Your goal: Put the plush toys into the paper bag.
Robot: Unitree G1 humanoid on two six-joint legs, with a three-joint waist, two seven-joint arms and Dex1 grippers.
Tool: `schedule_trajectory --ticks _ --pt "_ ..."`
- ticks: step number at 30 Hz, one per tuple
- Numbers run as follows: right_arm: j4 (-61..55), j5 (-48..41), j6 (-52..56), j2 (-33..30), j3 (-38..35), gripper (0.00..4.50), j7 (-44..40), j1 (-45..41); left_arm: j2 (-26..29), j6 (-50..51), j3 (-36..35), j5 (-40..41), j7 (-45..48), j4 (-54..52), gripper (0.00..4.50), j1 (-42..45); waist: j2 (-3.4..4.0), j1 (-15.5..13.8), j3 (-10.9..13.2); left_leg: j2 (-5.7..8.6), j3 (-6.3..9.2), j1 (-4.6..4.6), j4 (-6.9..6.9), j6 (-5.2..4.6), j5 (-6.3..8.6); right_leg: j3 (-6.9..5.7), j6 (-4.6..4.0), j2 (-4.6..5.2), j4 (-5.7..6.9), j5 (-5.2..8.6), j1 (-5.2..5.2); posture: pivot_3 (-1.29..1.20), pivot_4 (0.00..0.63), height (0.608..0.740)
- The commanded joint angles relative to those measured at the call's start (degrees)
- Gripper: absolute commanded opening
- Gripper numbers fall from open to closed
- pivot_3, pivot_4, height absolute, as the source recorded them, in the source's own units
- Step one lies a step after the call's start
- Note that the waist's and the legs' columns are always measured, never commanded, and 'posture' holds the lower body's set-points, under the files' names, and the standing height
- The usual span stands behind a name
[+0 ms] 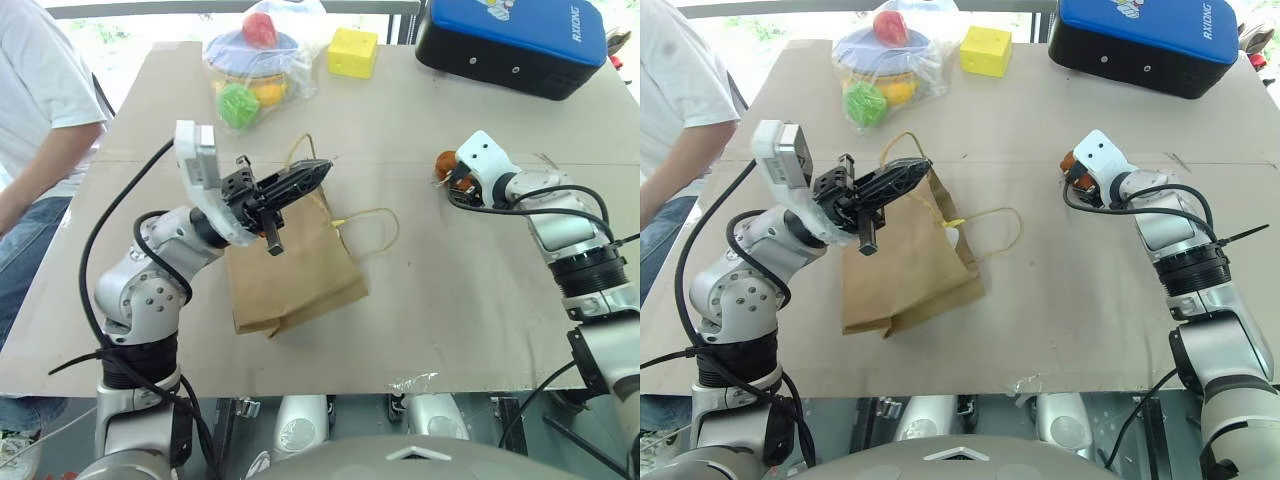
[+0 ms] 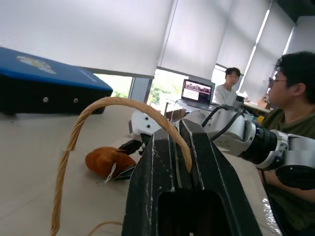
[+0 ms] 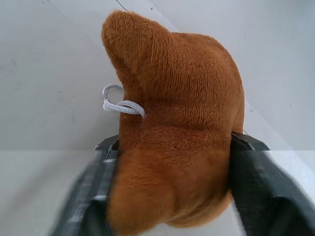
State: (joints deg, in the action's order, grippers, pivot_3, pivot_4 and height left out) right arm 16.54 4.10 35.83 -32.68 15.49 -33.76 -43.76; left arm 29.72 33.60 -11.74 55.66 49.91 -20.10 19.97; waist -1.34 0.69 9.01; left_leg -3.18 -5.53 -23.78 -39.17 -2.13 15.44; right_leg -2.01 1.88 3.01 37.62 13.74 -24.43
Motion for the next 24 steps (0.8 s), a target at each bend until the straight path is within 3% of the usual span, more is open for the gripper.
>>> schedule_trajectory --ticks 1,2,3,4,8,11,20,24 --pt "-6.24 -3.5 -7.22 -1.43 -5.17 1.25 -3.03 2.37 1.08 0.87 -1.78 4.15 1.46 -3.28 0.0 0.44 0.0 -0.17 0.0 -0.02 0.0 -0.01 -0.02 0.0 0.0 0.0 0.01 0.02 0.0 0.0 0.0 0.0 0.15 0.74" --pt "-8.99 -5.64 -9.53 -1.47 -6.84 0.58 -4.74 3.59 1.35 1.23 -1.81 4.71 1.76 -3.16 0.0 0.7 0.0 -0.17 0.0 -0.01 0.02 -0.02 -0.02 0.0 0.0 -0.01 0.01 0.02 0.0 0.0 0.0 0.0 0.15 0.74" --pt "-13.78 -8.64 -13.33 -1.58 -8.35 0.47 -7.71 5.96 1.79 1.94 -1.63 5.53 2.48 -2.87 0.0 1.11 0.0 -0.11 0.0 -0.01 0.02 -0.01 -0.02 0.0 0.0 -0.01 0.01 0.02 0.0 0.0 0.0 0.0 0.15 0.74" --pt "-18.53 -10.75 -14.46 -1.58 -9.28 0.04 -9.4 8.0 2.19 2.61 -1.28 6.18 3.4 -2.52 0.0 1.67 0.0 -0.21 0.0 -0.01 0.0 -0.01 -0.01 0.0 0.0 0.01 0.01 0.01 0.0 0.0 0.0 0.0 0.15 0.74" --pt "-27.31 -10.44 -18.57 -2.51 -7.03 0.04 -12.77 11.88 2.4 4.16 -0.31 7.64 4.89 -0.64 0.0 4.14 0.03 -0.07 0.02 -0.06 0.07 -0.02 0.0 0.01 0.0 -0.04 0.06 -0.02 0.01 0.03 0.0 0.0 0.15 0.74" --pt "-29.51 -6.11 -24.29 -0.02 0.58 0.04 -14.16 11.72 1.08 4.23 2.41 6.15 6.44 2.26 0.0 7.98 0.01 -0.08 0.01 0.01 0.03 0.05 -0.06 0.01 0.0 -0.02 0.06 -0.01 0.08 0.03 0.03 0.0 0.15 0.74" --pt "-18.52 2.21 -42.08 7.36 11.6 0.04 -17.36 2.56 -0.83 3.48 6.2 2.9 10.54 5.26 0.0 10.57 0.01 -0.02 0.01 0.04 0.03 0.02 -0.1 0.01 -0.01 -0.01 0.05 -0.05 0.08 0.03 0.01 0.0 0.15 0.74" --pt "-13.35 1.13 -45.97 10.26 14.23 0.04 -22.07 0.28 -1.34 2.73 6.47 1.35 11.25 5.22 0.0 9.28 0.01 -0.07 0.01 0.02 0.03 0.03 -0.09 0.01 -0.01 -0.02 0.05 -0.06 0.09 0.03 0.01 0.0 0.15 0.74"
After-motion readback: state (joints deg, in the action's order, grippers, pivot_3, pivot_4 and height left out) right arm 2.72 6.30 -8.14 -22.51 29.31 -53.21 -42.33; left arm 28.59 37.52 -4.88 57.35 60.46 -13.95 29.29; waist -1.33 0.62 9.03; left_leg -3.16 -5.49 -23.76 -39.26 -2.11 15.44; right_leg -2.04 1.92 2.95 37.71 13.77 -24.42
